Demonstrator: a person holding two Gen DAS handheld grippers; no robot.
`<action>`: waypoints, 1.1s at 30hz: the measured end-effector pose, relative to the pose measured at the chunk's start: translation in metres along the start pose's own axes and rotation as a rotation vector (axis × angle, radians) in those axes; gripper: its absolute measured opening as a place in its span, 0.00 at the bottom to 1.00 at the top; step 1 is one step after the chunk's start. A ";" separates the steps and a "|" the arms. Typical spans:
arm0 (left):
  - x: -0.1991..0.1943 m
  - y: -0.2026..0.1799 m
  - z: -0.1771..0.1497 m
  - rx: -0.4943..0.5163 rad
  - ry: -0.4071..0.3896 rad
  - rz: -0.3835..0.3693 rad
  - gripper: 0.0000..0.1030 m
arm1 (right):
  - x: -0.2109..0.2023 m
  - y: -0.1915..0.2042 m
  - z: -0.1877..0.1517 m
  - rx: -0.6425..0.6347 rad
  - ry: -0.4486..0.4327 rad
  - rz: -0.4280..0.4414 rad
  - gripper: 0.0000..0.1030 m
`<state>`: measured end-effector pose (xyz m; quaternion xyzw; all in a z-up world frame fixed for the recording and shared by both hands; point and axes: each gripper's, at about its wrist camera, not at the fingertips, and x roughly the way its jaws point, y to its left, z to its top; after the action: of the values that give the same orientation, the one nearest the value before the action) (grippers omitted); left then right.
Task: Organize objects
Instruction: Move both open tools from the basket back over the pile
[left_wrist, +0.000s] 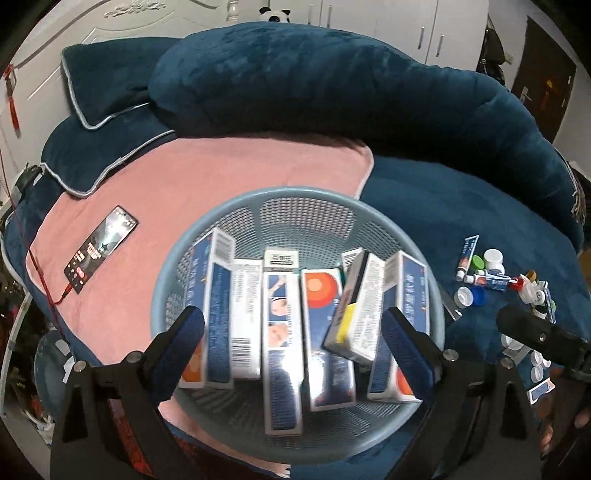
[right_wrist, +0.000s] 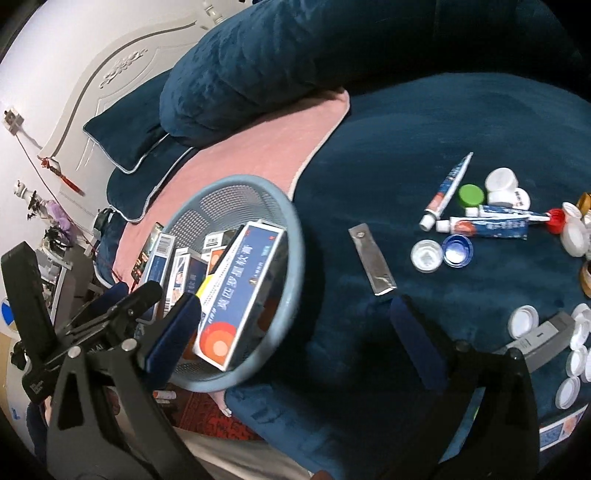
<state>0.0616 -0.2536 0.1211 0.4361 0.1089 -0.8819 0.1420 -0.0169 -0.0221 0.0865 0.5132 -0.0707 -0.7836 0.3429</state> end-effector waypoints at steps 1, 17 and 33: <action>0.000 -0.003 0.001 0.004 0.000 -0.001 0.95 | -0.002 -0.003 -0.001 0.004 -0.002 -0.004 1.00; -0.006 -0.066 0.008 0.115 -0.006 -0.049 0.95 | -0.043 -0.053 -0.008 0.083 -0.054 -0.069 1.00; -0.003 -0.164 0.006 0.288 0.016 -0.139 0.95 | -0.105 -0.137 -0.042 0.199 -0.110 -0.173 1.00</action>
<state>0.0018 -0.1020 0.1381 0.4502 0.0122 -0.8927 0.0156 -0.0199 0.1554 0.0828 0.5051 -0.1221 -0.8264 0.2170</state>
